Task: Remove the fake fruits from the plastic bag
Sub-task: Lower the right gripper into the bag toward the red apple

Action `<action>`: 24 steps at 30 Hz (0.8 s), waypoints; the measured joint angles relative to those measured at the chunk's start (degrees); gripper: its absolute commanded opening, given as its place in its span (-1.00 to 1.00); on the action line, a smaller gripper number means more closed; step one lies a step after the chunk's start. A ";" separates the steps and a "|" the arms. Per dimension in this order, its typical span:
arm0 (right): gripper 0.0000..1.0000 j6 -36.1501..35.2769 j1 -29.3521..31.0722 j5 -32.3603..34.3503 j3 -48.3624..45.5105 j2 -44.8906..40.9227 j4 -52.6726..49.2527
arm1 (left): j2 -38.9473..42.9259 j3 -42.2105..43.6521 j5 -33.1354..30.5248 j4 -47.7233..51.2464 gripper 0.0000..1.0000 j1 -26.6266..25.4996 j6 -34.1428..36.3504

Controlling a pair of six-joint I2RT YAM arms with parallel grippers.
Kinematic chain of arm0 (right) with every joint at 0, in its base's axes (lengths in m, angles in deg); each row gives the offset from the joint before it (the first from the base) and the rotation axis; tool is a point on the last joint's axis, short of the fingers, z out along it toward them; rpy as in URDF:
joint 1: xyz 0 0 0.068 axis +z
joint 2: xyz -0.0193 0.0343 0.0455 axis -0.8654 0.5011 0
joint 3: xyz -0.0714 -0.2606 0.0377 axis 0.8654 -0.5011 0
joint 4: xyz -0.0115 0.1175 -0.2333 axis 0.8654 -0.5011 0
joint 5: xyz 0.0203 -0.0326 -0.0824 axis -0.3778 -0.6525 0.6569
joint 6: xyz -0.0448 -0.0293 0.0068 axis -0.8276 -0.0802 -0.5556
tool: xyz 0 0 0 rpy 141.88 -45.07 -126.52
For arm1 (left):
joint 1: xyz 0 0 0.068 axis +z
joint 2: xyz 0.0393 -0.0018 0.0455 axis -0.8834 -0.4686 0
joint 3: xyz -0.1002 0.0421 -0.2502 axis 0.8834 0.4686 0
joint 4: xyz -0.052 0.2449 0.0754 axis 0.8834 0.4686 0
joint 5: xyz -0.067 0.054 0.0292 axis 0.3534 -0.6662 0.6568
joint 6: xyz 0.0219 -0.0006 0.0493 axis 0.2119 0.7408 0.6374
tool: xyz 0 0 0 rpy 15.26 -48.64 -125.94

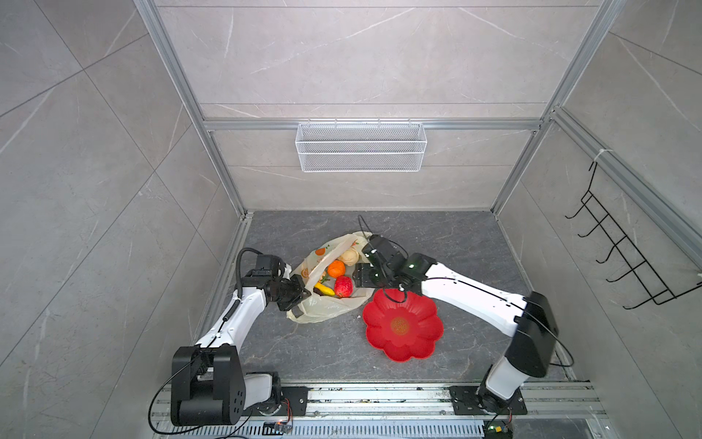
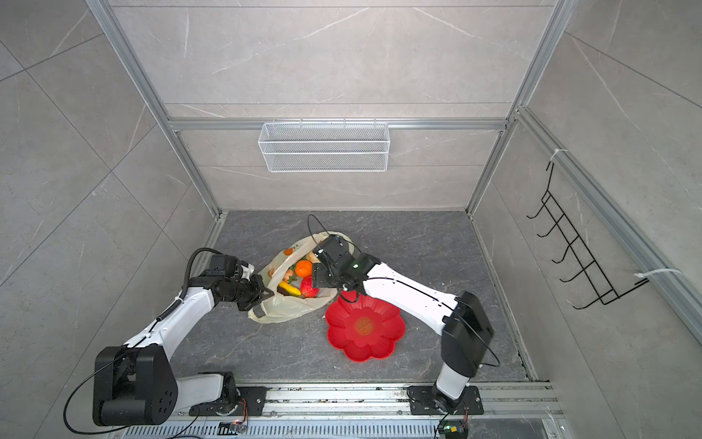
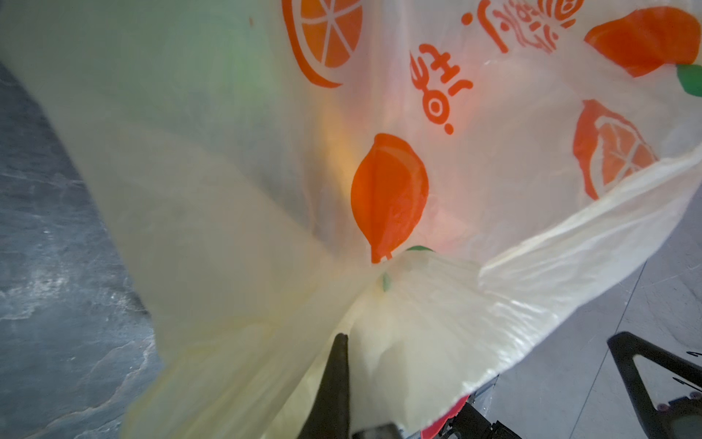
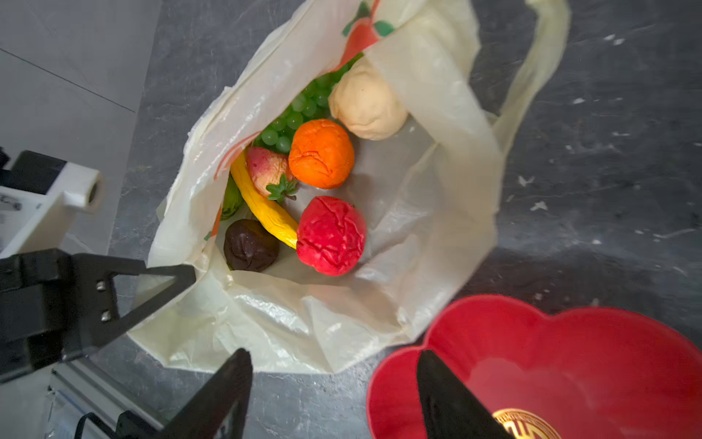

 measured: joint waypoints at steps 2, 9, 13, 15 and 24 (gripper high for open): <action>0.28 -0.17 1.07 0.50 3.52 4.90 -0.50 | 0.00 0.00 0.00 0.44 -1.00 0.00 0.17; -0.01 -0.98 5.40 0.33 8.79 15.54 -1.14 | 0.00 0.00 0.00 0.81 -1.00 0.31 0.17; -0.16 -1.20 7.15 -0.11 9.79 19.98 -1.01 | 0.00 0.00 0.00 0.87 -1.00 0.83 0.17; -0.17 -1.31 7.98 -0.70 9.97 21.79 -0.90 | 0.00 0.00 -0.09 0.94 -1.00 1.03 0.17; -0.11 -2.12 11.13 -1.33 9.99 23.65 -0.74 | -0.26 0.00 -0.39 1.20 -1.00 1.09 0.17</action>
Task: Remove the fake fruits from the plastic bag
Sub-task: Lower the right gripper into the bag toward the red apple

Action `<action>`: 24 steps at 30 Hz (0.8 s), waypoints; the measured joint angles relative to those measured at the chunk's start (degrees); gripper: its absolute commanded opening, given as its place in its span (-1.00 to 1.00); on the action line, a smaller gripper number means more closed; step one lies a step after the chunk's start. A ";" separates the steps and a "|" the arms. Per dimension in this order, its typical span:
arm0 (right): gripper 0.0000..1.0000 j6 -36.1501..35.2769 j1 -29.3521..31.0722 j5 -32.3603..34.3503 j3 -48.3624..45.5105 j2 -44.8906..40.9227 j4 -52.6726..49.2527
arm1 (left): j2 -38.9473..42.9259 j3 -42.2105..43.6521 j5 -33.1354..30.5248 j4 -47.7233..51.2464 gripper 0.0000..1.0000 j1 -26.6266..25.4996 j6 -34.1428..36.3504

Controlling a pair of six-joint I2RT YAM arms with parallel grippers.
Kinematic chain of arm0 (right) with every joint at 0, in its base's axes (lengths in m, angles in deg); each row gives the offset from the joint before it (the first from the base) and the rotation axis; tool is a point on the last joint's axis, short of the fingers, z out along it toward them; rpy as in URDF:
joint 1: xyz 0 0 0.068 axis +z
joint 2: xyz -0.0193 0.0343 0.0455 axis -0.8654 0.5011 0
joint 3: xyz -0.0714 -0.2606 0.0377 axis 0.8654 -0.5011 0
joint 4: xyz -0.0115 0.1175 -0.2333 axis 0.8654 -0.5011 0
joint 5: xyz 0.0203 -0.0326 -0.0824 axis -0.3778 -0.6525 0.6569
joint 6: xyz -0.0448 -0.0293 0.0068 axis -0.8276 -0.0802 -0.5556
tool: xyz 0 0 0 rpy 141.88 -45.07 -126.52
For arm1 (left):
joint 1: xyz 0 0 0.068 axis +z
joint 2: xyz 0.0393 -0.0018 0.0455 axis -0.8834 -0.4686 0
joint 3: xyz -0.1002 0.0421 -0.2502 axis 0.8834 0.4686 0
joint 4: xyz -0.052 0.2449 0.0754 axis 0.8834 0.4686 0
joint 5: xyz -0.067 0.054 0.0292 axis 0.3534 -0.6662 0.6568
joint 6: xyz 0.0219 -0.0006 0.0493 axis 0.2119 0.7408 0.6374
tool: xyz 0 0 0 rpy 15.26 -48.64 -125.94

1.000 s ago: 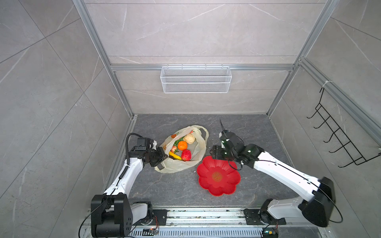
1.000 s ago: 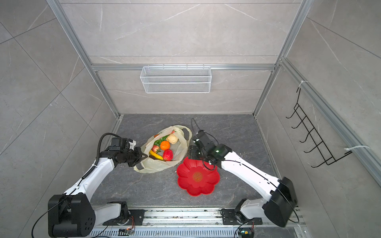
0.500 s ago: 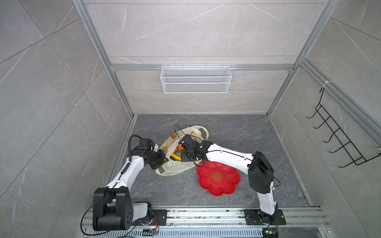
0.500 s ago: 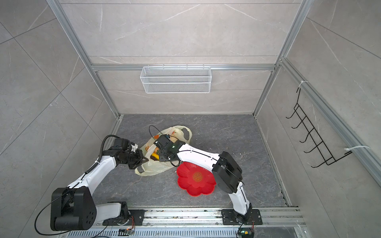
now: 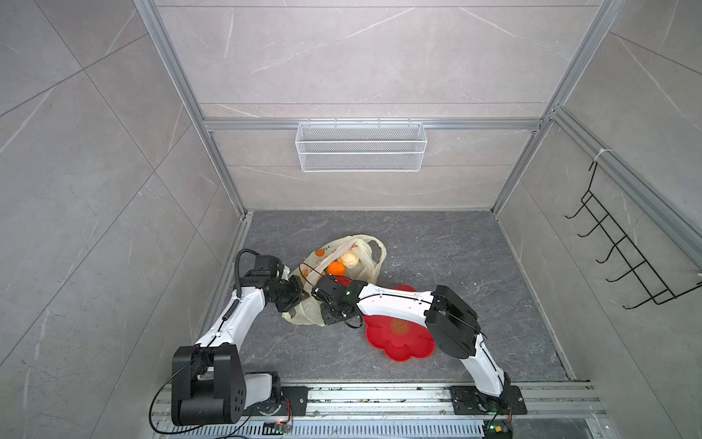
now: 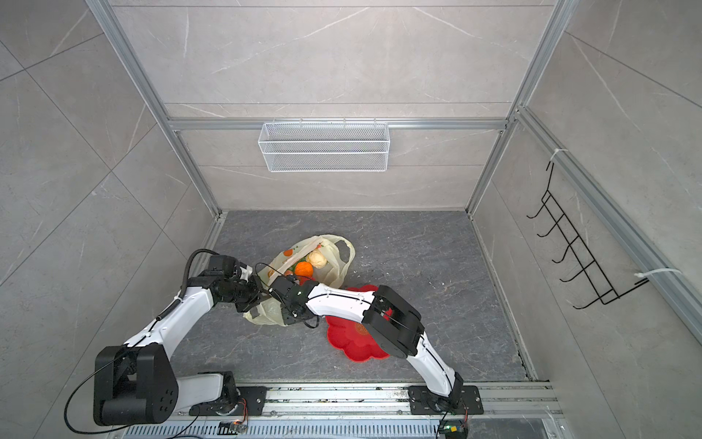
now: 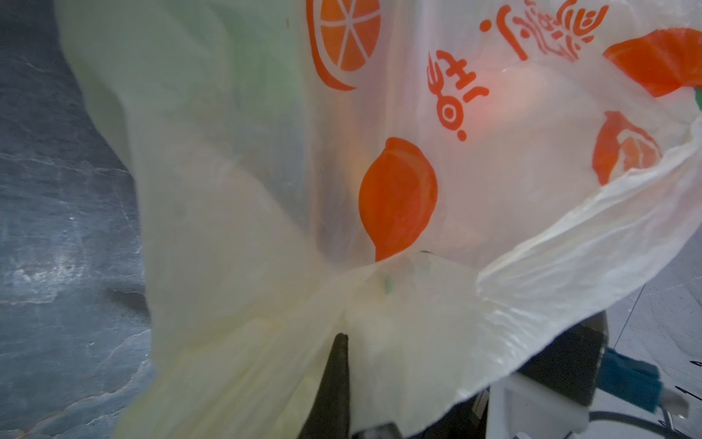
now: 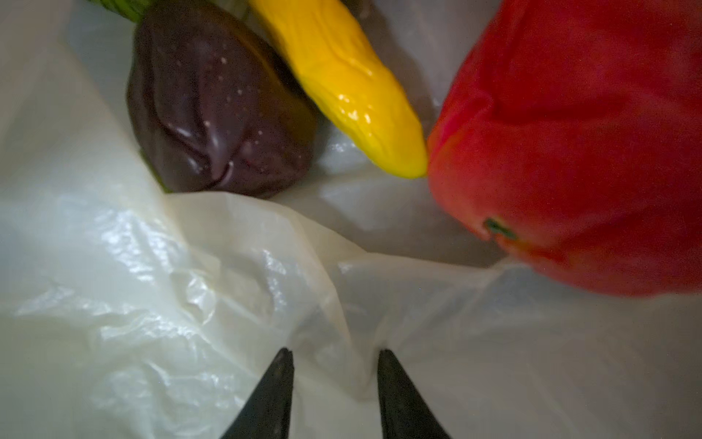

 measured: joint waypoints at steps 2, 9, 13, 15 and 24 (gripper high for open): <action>-0.04 -0.46 -0.35 0.33 0.00 -0.52 -0.13 | -0.22 0.00 0.00 0.02 -1.00 0.02 0.00; 0.20 -0.24 -3.37 3.61 -0.09 -8.33 -0.90 | -0.48 0.00 0.00 0.24 -1.00 0.04 0.00; 0.24 3.45 -7.13 3.30 -0.02 -10.73 -1.07 | -0.48 0.00 0.02 0.35 -1.00 0.22 0.00; 0.26 5.88 -9.38 1.90 -0.04 -10.45 -1.29 | -0.48 0.00 0.02 0.35 -1.00 0.31 0.00; 0.61 13.33 -13.68 -5.07 2.27 -5.75 -1.88 | -0.48 0.00 0.09 0.37 -1.00 0.31 0.00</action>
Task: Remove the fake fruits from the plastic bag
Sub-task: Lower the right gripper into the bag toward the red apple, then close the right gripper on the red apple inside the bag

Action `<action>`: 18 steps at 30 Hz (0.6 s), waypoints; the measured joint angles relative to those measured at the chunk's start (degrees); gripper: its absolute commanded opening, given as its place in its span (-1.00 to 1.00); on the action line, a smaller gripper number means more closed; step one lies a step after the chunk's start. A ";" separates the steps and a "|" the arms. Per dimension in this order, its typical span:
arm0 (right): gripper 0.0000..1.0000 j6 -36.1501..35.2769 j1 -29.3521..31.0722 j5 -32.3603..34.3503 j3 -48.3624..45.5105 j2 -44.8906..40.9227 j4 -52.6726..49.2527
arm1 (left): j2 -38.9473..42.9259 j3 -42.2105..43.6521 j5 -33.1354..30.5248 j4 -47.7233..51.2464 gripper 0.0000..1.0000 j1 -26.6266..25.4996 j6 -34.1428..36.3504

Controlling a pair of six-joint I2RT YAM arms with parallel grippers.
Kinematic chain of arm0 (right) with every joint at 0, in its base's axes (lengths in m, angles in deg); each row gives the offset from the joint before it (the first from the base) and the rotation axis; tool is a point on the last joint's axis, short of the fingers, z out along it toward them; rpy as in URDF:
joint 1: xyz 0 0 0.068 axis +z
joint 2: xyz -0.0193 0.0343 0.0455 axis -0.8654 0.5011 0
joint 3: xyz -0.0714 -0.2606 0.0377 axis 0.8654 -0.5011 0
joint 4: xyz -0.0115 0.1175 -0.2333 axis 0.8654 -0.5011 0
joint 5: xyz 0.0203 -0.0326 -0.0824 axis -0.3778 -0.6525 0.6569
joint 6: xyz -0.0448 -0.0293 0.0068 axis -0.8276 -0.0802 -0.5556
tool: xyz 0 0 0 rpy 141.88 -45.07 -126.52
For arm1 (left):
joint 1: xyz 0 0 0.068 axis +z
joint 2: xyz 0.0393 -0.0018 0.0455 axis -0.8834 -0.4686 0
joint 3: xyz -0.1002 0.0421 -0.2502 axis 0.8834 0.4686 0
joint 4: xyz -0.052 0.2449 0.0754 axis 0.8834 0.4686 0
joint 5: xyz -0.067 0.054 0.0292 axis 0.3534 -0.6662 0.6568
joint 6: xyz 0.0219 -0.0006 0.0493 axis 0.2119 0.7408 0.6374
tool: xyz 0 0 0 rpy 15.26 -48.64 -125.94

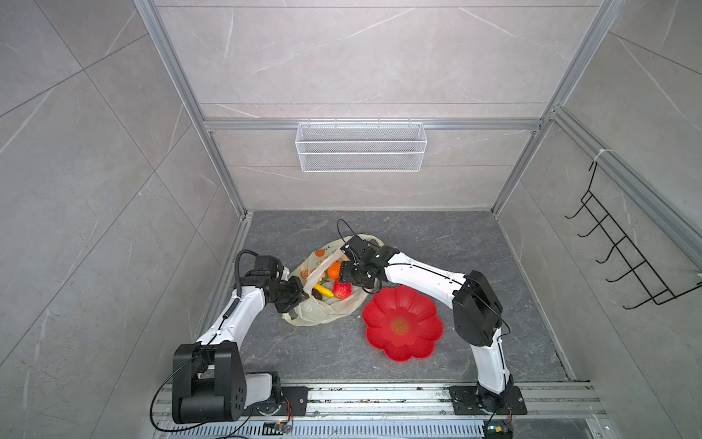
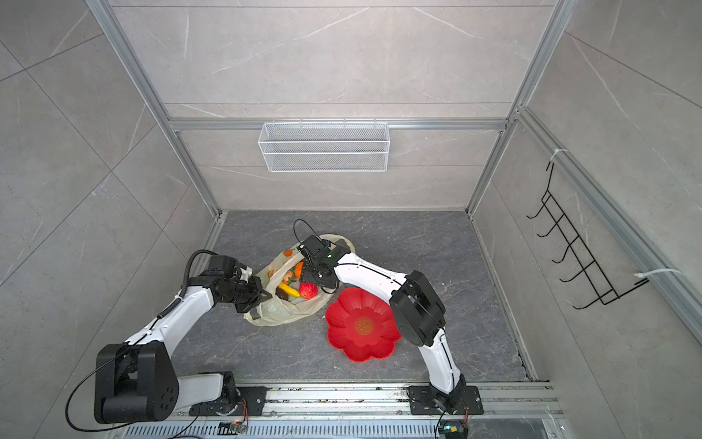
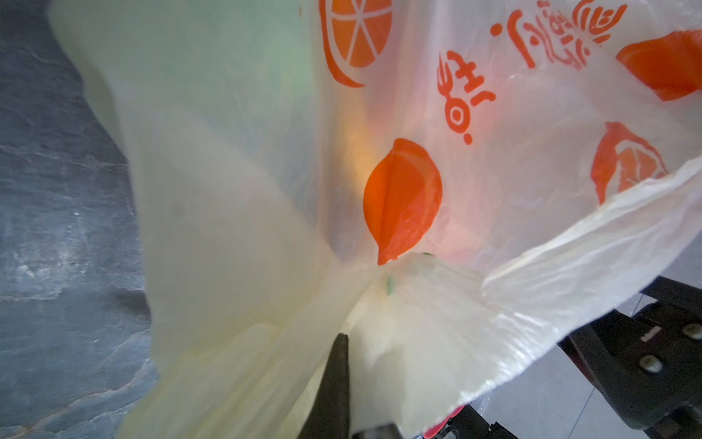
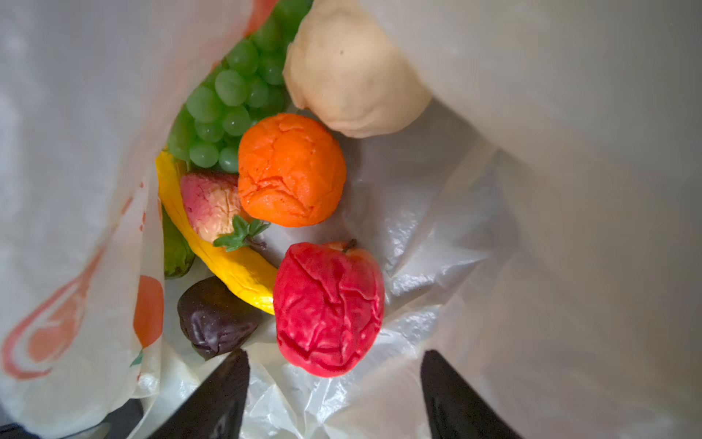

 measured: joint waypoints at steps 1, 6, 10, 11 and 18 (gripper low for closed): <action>0.63 0.59 -0.11 -1.09 0.42 0.70 0.00 | 0.00 0.00 0.02 0.00 -1.00 0.00 0.00; 0.62 2.78 -0.92 -4.37 2.05 3.87 -0.11 | 0.00 0.00 0.11 0.00 -1.00 0.00 0.00; 0.61 3.69 -2.01 -5.84 3.78 6.03 -0.94 | 0.00 0.00 0.15 0.00 -1.00 0.00 0.00; 0.61 3.89 -2.29 -6.23 4.68 6.69 -1.46 | 0.00 0.00 0.17 0.00 -1.00 0.00 0.00; 0.64 4.26 -3.26 -8.57 12.15 11.28 -6.25 | 0.00 0.00 0.31 -0.02 -1.00 0.00 0.00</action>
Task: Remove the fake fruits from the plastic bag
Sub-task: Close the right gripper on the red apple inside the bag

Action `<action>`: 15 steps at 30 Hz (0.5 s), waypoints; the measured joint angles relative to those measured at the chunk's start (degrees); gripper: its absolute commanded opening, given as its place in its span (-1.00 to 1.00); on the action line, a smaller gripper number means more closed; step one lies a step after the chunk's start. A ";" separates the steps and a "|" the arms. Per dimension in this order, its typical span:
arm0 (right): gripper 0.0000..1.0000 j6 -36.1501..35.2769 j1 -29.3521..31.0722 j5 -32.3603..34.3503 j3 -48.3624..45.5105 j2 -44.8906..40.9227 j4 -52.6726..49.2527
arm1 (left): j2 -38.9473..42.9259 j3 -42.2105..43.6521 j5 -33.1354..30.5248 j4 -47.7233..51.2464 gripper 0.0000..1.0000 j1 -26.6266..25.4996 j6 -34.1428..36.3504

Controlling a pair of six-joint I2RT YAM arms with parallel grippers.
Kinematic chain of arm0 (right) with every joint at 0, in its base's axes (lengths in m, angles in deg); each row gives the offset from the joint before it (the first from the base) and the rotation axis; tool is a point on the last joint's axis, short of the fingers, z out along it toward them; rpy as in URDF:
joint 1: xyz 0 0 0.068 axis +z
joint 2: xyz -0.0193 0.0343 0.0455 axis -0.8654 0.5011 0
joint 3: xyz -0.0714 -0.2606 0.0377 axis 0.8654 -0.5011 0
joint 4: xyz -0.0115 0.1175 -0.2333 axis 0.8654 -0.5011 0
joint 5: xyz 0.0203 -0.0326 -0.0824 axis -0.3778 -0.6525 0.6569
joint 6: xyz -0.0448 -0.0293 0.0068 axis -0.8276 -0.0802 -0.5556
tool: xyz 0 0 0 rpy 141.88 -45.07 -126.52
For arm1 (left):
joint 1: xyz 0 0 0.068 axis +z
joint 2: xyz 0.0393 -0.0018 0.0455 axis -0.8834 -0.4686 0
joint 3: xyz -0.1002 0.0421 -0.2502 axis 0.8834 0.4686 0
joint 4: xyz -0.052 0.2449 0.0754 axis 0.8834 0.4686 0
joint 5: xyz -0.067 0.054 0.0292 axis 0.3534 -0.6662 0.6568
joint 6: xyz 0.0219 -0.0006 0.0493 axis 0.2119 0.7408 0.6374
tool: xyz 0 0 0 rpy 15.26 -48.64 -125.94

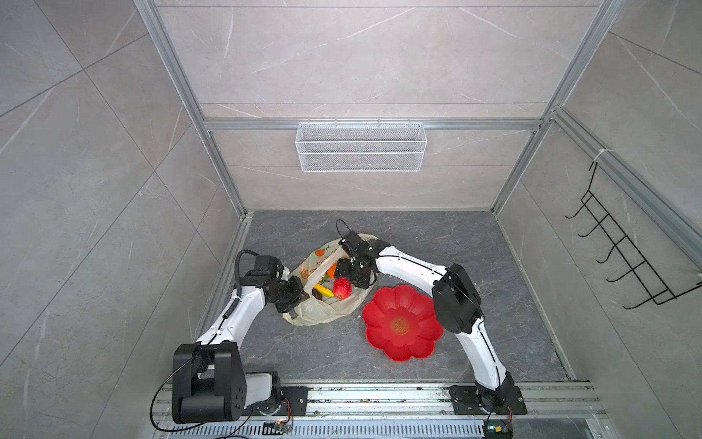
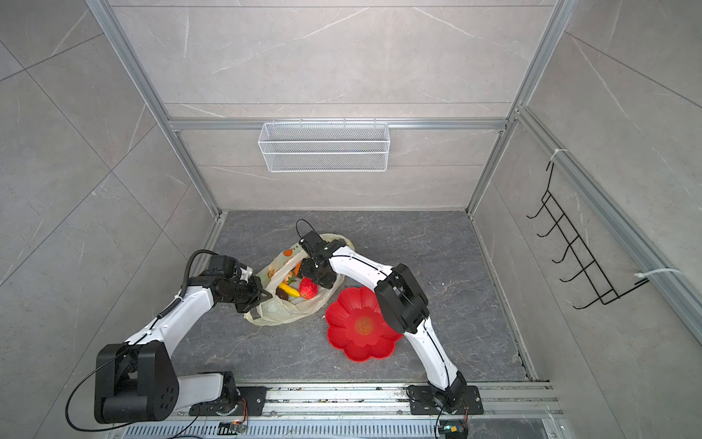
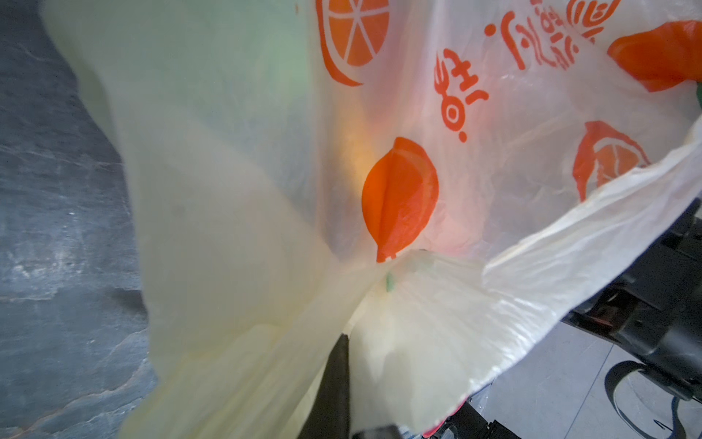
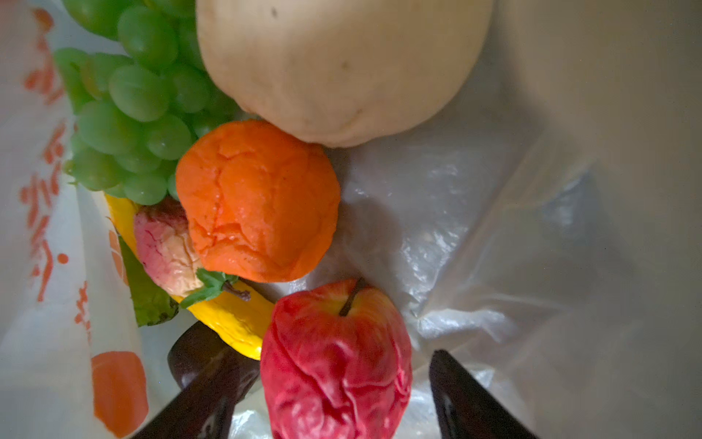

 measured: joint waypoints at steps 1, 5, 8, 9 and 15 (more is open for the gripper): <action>0.64 0.00 0.00 -0.37 1.16 0.63 -0.92 | 0.00 0.00 0.00 0.00 -1.00 0.02 0.00; 0.63 -0.26 0.00 -2.16 4.72 2.80 -4.22 | 0.00 0.00 0.00 0.00 -1.00 0.02 0.00; 0.62 -1.07 0.00 -3.19 8.02 4.74 -7.19 | 0.00 0.00 0.00 0.00 -1.00 0.00 0.00; 0.60 -1.33 0.00 -3.43 9.11 5.40 -7.93 | 0.00 0.00 0.00 0.00 -1.00 0.00 0.00; 0.57 -2.97 -0.04 -4.02 16.24 9.84 -13.22 | 0.00 0.00 0.02 0.00 -1.00 0.02 0.00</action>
